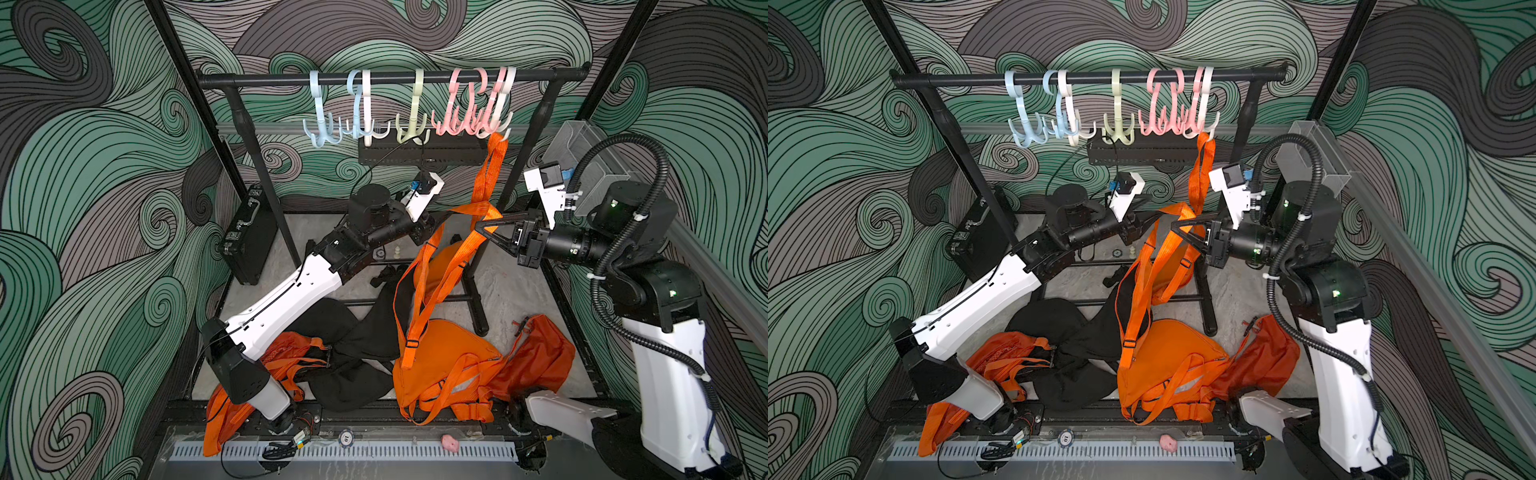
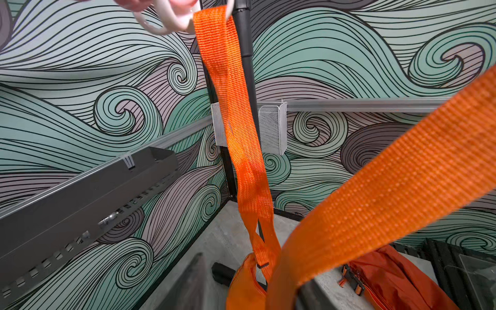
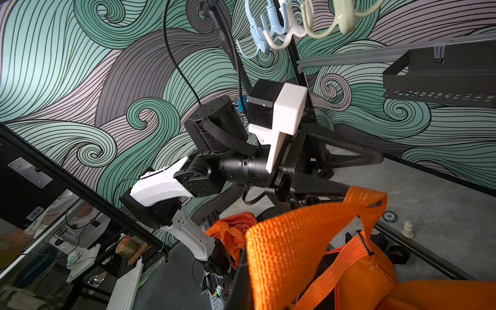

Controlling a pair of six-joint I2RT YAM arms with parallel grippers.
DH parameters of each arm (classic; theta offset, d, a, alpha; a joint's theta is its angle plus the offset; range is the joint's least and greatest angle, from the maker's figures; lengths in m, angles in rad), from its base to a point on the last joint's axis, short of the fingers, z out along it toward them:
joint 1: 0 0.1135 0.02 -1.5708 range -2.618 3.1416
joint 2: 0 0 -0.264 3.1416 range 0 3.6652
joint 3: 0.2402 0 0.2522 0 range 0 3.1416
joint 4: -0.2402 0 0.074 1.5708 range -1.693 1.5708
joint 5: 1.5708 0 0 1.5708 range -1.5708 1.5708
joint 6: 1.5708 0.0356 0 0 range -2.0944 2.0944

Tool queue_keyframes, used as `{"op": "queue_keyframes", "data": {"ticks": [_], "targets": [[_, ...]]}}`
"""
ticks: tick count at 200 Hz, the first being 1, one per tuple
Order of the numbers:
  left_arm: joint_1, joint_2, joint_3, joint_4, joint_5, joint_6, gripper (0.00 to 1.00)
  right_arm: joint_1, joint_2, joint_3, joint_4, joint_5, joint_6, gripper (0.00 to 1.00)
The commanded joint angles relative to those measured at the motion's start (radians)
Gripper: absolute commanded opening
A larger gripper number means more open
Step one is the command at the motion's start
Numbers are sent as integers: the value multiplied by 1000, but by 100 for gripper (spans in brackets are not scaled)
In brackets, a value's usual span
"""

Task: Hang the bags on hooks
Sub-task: Pick up the bag from the center of the board.

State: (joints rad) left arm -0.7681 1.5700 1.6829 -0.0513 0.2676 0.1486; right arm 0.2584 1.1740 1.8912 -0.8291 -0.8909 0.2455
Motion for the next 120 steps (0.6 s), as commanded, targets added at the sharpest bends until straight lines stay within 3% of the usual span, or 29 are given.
{"op": "queue_keyframes", "data": {"ticks": [1,46,93,105,120], "targets": [[-15,-52,-34,13,105,0,72,-7,-2,8,33,-34,-3,0],[-52,-21,-20,-3,179,15,83,-7,18,-16,102,-88,47,0],[-71,60,64,12,181,3,85,-6,-7,-75,167,-152,83,0],[-75,81,83,14,181,0,83,-6,-12,-90,169,-157,82,0],[-75,97,104,-3,148,13,70,-7,-23,-106,170,-149,82,0]]}}
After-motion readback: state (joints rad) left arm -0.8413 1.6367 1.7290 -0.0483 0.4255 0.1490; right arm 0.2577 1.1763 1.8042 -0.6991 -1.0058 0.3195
